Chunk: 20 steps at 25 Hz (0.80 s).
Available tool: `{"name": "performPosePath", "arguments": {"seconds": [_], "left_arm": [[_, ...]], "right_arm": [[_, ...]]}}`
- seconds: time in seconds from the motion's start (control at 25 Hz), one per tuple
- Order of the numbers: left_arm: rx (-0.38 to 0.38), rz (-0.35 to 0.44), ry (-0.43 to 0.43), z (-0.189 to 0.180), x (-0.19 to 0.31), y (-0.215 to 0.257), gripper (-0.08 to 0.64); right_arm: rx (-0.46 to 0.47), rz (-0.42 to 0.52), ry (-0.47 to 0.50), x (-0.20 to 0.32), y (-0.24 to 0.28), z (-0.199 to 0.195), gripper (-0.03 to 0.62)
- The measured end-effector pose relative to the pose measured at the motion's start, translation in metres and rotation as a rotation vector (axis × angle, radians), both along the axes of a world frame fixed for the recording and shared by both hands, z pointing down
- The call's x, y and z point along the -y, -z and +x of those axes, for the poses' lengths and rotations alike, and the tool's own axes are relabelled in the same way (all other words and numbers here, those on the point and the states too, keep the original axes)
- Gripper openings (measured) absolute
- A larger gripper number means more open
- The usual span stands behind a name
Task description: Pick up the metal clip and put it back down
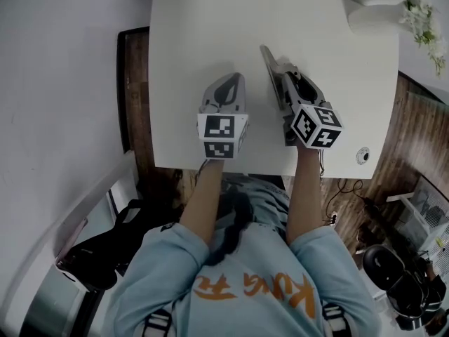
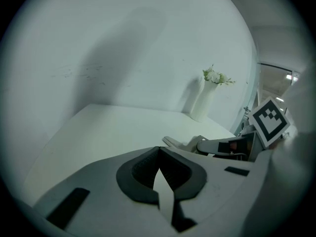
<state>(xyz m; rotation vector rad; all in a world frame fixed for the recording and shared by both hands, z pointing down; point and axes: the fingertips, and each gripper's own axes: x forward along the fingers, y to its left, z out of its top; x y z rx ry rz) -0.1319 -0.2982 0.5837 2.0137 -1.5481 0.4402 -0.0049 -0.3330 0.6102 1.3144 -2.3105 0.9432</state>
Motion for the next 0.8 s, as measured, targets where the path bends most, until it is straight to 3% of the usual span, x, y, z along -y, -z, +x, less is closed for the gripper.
{"name": "performPosePath", "arguments": {"seconds": [0.16, 0.36, 0.56, 0.8], "left_arm": [[0.000, 0.011, 0.030, -0.006, 0.001, 0.004, 0.020], [0.002, 0.052, 0.060, -0.002, -0.008, 0.024, 0.020], [0.007, 0.127, 0.098, 0.010, -0.023, 0.057, 0.020], [0.018, 0.270, 0.093, 0.048, -0.030, 0.112, 0.020]], "right_arm": [[0.052, -0.015, 0.022, -0.002, 0.008, -0.008, 0.076], [-0.006, 0.020, 0.098, -0.014, 0.025, -0.016, 0.038], [-0.073, 0.152, 0.140, -0.025, 0.067, 0.001, 0.035], [-0.196, 0.362, 0.132, -0.025, 0.138, 0.052, 0.035]]}}
